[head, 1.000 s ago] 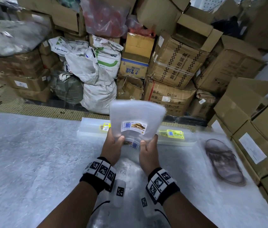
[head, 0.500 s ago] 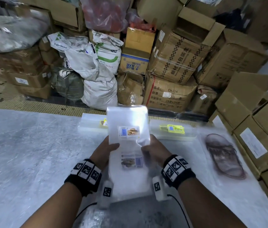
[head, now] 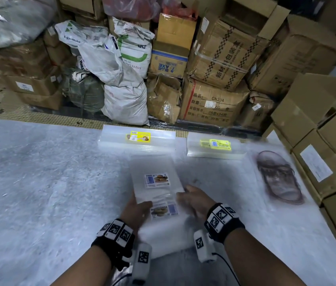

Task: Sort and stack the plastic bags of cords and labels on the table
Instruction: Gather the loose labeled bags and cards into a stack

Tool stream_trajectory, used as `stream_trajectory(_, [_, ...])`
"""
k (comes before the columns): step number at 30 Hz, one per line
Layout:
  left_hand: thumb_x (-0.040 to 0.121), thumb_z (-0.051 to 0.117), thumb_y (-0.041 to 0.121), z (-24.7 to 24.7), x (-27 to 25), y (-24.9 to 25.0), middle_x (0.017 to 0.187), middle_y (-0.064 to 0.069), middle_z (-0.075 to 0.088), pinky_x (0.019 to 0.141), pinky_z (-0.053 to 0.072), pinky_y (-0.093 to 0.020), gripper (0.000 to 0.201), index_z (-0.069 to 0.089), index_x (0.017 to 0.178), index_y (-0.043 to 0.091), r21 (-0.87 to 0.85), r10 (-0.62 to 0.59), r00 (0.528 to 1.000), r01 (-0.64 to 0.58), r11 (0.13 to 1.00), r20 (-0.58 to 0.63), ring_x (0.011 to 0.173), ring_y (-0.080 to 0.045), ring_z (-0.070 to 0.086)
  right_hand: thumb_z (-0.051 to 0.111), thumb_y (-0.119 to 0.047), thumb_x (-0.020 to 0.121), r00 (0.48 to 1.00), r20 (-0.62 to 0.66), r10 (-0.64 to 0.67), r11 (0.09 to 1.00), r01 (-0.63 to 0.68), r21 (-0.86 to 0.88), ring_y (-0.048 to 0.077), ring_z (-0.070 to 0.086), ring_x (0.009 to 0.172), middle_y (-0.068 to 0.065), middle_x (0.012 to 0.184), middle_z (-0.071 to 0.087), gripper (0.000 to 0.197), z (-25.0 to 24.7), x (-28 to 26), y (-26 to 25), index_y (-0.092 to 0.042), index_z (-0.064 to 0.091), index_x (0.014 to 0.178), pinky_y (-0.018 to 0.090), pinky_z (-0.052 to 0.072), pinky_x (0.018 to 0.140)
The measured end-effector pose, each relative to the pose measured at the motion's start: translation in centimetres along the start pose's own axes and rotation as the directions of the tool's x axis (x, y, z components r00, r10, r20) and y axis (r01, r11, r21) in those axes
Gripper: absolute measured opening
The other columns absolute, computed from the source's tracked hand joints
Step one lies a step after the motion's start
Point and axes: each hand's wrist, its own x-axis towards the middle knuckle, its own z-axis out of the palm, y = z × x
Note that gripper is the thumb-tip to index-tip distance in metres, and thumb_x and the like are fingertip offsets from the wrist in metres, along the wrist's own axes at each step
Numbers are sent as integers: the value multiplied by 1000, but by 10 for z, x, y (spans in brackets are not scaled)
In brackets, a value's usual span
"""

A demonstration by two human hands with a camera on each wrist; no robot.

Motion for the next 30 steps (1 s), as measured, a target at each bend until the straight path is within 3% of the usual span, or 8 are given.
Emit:
stream_trajectory(4, [85, 56, -15, -1, 3, -4, 99, -19, 65, 78, 53, -48, 46, 49, 121, 12, -101, -1, 985, -17, 995, -171, 84, -33, 64, 56, -28, 101, 997, -52, 59, 968, -44, 246, 31, 67, 100, 19, 110, 71, 29, -8, -11, 24, -4, 72, 106, 43, 52, 95])
stream_trajectory(8, [80, 58, -12, 9, 3, -8, 103, -22, 67, 73, 58, -53, 49, 50, 118, 17, -190, 7, 971, -54, 980, -240, 88, -38, 67, 52, -46, 99, 983, -103, 150, 834, -70, 547, 29, 69, 80, 17, 92, 73, 49, -12, -25, 33, -1, 72, 100, 38, 59, 71])
stream_trajectory(13, [54, 72, 16, 18, 22, -24, 105, -19, 66, 80, 53, -65, 56, 49, 93, 49, -301, -125, 921, 9, 954, -369, 87, -34, 66, 67, -69, 78, 980, -89, 180, 687, -60, 724, 30, 57, 76, 16, 89, 60, 80, -4, -31, 45, 2, 65, 116, 42, 57, 70])
stream_trajectory(16, [64, 72, 9, 32, 21, -19, 110, -16, 65, 82, 52, -65, 59, 48, 110, 36, -374, -154, 905, -6, 927, -397, 93, -36, 67, 60, -79, 75, 989, 16, 150, 617, -107, 780, 28, 58, 67, 17, 81, 61, 101, 9, -35, 45, 9, 60, 123, 37, 55, 66])
stream_trajectory(18, [65, 70, 6, 44, 14, -12, 115, -17, 64, 82, 52, -65, 52, 49, 103, 34, -392, -132, 895, -51, 919, -426, 96, -37, 66, 57, -80, 74, 994, 89, 66, 561, -110, 820, 30, 67, 87, 18, 100, 69, 100, 15, -36, 43, 5, 61, 127, 43, 52, 86])
stream_trajectory(20, [70, 66, 0, 52, 10, -13, 117, -18, 64, 84, 52, -64, 52, 50, 108, 31, -426, -126, 885, -87, 900, -448, 98, -37, 66, 56, -73, 78, 993, 120, 8, 524, -107, 845, 40, 61, 118, 23, 128, 64, 91, 17, -39, 39, -2, 57, 135, 53, 43, 106])
stream_trajectory(25, [79, 57, -7, 64, -1, -17, 108, -15, 63, 79, 52, -68, 62, 39, 128, 28, -473, -143, 878, -104, 875, -457, 97, -41, 66, 59, -49, 92, 989, 142, 44, 554, -143, 820, 43, 52, 129, 27, 134, 58, 64, 10, -34, 37, -2, 56, 135, 56, 39, 111])
stream_trajectory(30, [82, 56, -6, 70, -5, -28, 111, -17, 61, 83, 54, -63, 55, 40, 122, 27, -415, -111, 863, -120, 902, -492, 97, -39, 65, 56, 9, 90, 997, -79, 25, 783, 29, 621, 47, 64, 106, 27, 120, 66, 42, 3, -15, 45, -2, 53, 131, 55, 59, 76])
